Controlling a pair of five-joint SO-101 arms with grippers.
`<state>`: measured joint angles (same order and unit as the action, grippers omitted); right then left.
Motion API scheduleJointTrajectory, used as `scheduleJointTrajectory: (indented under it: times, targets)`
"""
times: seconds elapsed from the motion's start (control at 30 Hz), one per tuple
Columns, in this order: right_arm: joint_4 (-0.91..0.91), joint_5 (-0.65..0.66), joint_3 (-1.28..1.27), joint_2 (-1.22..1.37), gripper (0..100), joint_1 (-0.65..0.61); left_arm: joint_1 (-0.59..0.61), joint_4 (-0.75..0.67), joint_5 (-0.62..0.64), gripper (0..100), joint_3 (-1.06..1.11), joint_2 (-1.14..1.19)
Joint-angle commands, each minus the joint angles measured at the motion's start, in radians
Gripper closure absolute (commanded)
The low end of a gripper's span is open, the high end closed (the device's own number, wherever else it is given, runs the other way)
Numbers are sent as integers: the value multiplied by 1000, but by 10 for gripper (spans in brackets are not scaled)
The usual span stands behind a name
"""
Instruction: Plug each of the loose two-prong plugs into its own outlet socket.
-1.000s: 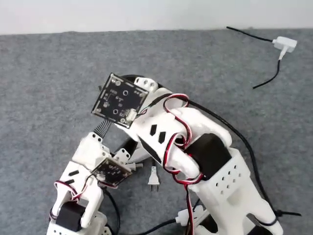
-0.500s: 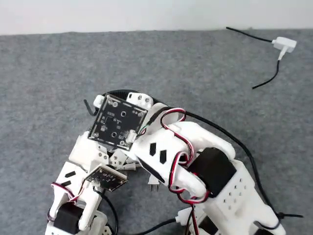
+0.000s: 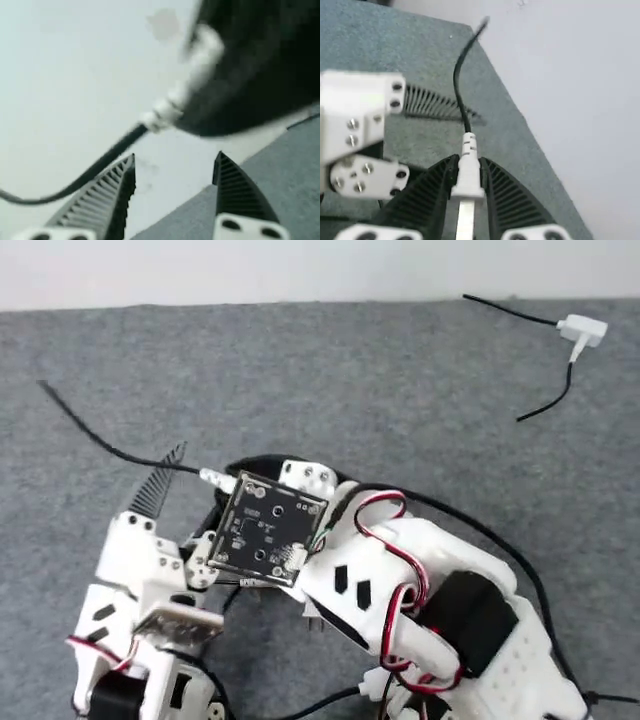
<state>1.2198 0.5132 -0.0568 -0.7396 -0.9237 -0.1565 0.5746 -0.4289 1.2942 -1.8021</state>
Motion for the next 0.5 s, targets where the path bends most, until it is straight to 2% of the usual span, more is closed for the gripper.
scheduleJointTrajectory:
  times: [0.0,0.17,0.3,0.47]
  targets:
    - [13,-5,-21,-50,990,1,11,51,6,751,-127,-2]
    - [4,-9,-98,-93,990,61,6,137,5,751,-199,-2]
    - [2,-9,-149,-108,990,62,2,155,5,751,-211,-2]
    - [2,-9,-160,-107,990,62,-72,158,-26,751,-213,-2]
